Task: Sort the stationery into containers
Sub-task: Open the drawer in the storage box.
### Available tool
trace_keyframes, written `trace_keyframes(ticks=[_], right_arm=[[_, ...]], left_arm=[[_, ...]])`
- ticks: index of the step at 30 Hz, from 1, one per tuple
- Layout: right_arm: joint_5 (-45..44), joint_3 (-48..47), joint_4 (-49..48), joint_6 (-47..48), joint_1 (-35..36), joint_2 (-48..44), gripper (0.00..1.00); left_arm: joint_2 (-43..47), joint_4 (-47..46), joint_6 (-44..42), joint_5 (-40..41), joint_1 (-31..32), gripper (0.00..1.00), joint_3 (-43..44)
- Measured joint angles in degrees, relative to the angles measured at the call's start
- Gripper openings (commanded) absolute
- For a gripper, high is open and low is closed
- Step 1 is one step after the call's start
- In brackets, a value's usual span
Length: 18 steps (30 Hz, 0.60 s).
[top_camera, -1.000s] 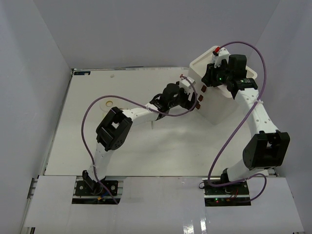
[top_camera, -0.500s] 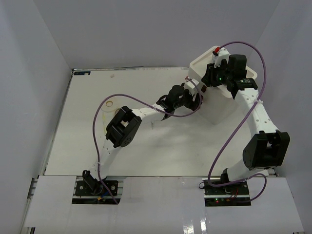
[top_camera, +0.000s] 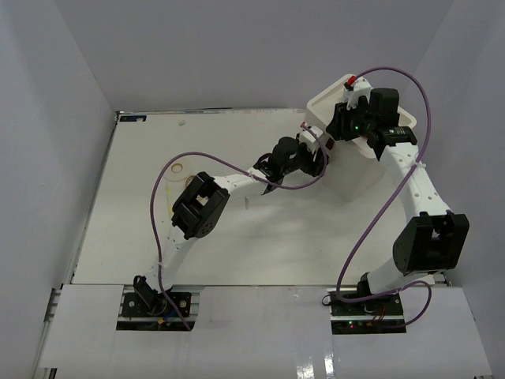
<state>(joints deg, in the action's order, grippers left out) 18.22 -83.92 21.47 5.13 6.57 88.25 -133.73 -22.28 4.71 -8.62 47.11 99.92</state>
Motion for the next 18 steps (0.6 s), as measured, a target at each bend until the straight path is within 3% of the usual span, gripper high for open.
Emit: trace_keyframes(ticks=[9,18], right_arm=[[-0.1,0.0,-0.1,0.2,0.0,0.0,0.41],[-0.1,0.0,-0.6,0.6,0.0,0.3,0.39]], left_arm=[[0.0,0.2,-0.4,-1.7,0.6,0.27,0.0],[2.6,-2.5,-0.2,-1.7,0.7,0.08,-5.0]])
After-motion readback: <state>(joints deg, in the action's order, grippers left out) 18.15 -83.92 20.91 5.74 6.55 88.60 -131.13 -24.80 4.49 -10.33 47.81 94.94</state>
